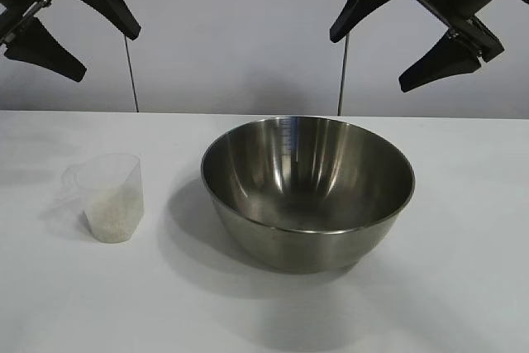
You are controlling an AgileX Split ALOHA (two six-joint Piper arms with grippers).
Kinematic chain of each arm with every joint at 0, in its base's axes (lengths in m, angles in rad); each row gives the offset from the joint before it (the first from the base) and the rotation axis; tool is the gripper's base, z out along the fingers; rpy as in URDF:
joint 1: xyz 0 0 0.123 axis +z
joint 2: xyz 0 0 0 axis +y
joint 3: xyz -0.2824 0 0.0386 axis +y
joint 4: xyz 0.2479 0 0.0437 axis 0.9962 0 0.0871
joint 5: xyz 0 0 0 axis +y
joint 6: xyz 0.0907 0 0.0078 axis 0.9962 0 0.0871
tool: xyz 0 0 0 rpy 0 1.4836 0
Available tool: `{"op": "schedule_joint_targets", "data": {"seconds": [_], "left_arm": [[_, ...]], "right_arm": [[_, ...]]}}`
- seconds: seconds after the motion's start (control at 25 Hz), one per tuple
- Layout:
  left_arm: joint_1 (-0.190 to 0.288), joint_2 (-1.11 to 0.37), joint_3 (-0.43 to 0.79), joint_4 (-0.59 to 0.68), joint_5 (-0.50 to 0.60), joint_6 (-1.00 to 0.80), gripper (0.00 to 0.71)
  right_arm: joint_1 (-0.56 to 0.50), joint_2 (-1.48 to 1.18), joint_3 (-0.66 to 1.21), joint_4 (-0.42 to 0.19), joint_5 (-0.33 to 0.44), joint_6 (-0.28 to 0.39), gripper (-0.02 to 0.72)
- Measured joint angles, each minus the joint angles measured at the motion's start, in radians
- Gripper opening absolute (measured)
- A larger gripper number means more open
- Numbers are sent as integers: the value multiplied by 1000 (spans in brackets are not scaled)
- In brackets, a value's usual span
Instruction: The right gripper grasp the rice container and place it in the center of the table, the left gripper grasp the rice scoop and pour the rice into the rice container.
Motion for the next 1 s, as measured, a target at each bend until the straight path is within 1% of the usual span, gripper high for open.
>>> {"op": "schedule_joint_targets", "data": {"seconds": [0.2,0.28,0.36,0.44,0.52,0.6,0.68,0.8,1.0], "left_arm": [[0,0,0,0,-1,0,604],[0,0,0,0,-1,0,604],[0,0,0,0,-1,0,604],[0,0,0,0,-1,0,604],[0,0,0,0,-1,0,604],[0,0,0,0,-1,0,604],[0,0,0,0,-1,0,604],[0,0,0,0,-2,0,604],[0,0,0,0,-3,1,604]], "right_arm": [[0,0,0,0,0,0,694],[0,0,0,-20,-1,0,694],[0,0,-1,-96,-1,2,694],[0,0,-1,-231,-4,41,694],[0,2,1,-361,-14,106,694],[0,10,7,-425,-27,143,694],[4,34,8,-439,-30,158,694],[37,88,8,-446,-41,161,694],[112,188,8,-446,-91,164,680]]}}
